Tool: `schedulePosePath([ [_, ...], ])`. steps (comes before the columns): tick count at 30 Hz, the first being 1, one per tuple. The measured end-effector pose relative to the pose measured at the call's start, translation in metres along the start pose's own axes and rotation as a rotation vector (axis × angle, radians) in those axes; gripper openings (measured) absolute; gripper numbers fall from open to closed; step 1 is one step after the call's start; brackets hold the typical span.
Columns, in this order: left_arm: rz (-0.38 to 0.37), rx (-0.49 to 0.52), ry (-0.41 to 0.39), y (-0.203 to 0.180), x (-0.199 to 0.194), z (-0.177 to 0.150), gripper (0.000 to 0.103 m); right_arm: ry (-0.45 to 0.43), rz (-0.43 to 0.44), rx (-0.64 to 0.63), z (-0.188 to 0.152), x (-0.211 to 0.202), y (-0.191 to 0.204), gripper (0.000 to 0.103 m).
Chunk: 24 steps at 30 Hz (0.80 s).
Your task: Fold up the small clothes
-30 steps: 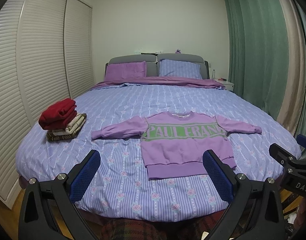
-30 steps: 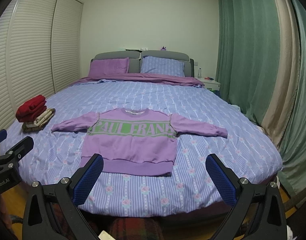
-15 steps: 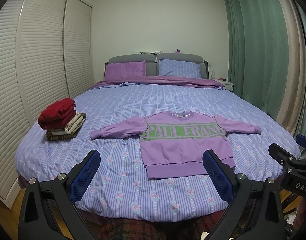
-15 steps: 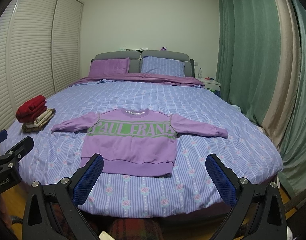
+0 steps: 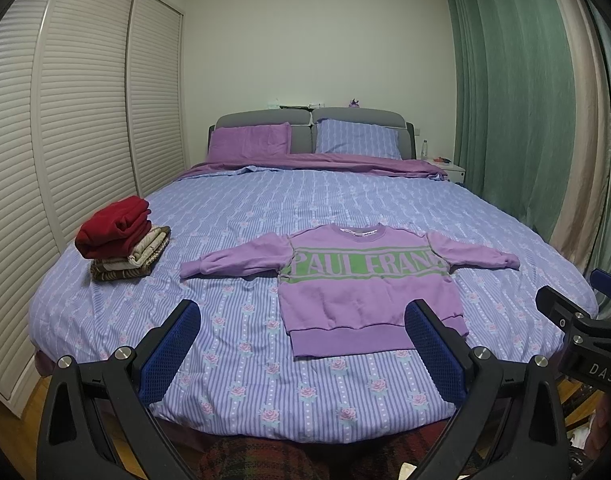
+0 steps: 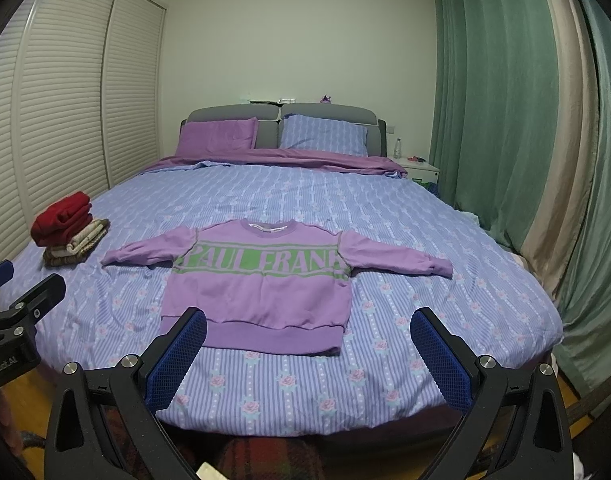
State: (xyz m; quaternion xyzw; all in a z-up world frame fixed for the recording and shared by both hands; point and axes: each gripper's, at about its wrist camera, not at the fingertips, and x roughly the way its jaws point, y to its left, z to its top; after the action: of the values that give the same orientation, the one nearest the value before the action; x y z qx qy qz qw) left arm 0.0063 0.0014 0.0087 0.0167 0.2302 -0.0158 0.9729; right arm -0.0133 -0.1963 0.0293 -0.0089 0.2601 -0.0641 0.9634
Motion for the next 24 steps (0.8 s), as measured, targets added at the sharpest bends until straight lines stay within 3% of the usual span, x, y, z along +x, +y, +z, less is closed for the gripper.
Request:
schedulePosePath([
  [24, -0.007, 0.003, 0.028, -0.001, 0.009, -0.001, 0.103, 0.016, -0.007, 0.012, -0.003, 0.007, -0.008, 0.103],
])
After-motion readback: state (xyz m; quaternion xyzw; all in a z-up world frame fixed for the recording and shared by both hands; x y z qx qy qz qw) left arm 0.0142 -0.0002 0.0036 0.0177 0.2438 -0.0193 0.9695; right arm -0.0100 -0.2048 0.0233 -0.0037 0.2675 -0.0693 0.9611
